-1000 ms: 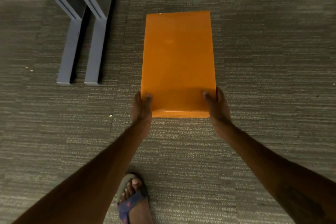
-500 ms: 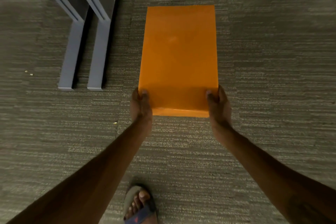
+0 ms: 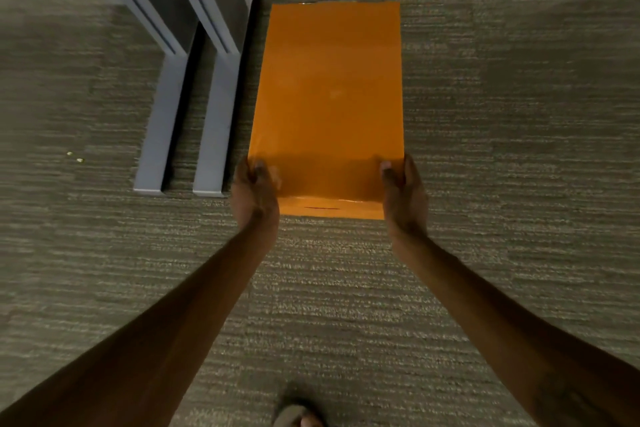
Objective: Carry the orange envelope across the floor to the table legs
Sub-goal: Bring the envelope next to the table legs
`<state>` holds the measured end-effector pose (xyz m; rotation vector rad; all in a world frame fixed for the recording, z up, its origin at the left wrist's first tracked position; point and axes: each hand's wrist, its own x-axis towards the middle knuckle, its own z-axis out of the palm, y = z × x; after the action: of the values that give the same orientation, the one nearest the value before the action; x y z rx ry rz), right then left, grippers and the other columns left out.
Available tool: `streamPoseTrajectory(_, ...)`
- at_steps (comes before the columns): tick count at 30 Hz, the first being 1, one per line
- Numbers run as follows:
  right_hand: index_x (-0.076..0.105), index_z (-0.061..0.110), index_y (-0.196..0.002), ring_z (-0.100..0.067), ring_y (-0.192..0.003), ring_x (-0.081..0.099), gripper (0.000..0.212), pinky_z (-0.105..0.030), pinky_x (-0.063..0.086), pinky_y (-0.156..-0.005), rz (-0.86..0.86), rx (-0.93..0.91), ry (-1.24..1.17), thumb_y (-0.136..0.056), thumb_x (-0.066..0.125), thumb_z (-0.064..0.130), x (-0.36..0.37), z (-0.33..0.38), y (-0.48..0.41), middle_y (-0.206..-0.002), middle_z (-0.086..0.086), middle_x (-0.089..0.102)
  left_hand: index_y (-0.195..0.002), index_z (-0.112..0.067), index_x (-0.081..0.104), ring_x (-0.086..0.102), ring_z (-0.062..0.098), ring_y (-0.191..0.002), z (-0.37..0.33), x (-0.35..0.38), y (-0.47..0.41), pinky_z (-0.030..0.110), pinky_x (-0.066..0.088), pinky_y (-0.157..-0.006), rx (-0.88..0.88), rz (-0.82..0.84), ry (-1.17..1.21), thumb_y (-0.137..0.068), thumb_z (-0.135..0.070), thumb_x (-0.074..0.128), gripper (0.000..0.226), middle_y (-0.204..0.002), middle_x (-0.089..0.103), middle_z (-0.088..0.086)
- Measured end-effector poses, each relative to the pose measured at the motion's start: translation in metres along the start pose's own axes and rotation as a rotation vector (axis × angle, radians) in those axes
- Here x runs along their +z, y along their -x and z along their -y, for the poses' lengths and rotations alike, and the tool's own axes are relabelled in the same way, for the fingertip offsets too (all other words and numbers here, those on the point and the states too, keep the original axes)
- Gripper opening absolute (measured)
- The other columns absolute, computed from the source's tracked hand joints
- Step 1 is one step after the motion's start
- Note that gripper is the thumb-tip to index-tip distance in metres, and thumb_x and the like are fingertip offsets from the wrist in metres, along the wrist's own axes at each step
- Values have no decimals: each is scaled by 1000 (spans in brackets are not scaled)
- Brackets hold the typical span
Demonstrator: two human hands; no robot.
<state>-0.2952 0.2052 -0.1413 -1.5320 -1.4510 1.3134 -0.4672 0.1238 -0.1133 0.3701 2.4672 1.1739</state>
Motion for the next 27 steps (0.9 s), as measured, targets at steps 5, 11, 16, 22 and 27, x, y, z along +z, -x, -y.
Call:
streamPoseTrajectory(5,52,23,-135,5,-87,57,37,-28,46,-73,29,-14,56,-102,44,39,60,21,-12,-107,14,63,-135,-14,55,60,29,-118,12,-24,-60,32,43,-87,-18,-25,-24,-105,-30,37,38,-131,64,10)
streamPoseTrajectory(11,46,22,-141,-11,-95,59,43,-24,47,-73,59,-51,91,-102,43,41,77,23,-10,-122,4,64,-130,-19,55,60,32,-115,20,-33,-79,49,49,-98,22,-1,18,-105,-34,35,36,-125,65,9)
streamPoseTrajectory(16,43,21,-142,0,-81,54,43,-15,39,-63,67,-54,153,-103,41,41,89,29,-9,-117,5,62,-136,-18,50,59,30,-117,25,-41,-87,41,48,-91,55,14,-27,-105,-37,33,40,-131,62,9)
streamPoseTrajectory(22,39,21,-144,-16,-97,61,48,-29,44,-78,113,-60,207,-102,41,44,99,31,-13,-127,-2,63,-145,-18,42,55,32,-124,30,-47,-97,37,44,-91,57,2,-102,-104,-41,34,48,-140,57,11)
streamPoseTrajectory(27,29,22,-150,-31,-115,60,56,-41,50,-89,169,-14,202,-102,40,47,95,33,-13,-137,-7,57,-156,-20,24,43,33,-140,33,-53,-93,55,38,-111,32,47,-147,-102,-45,36,60,-155,42,9)
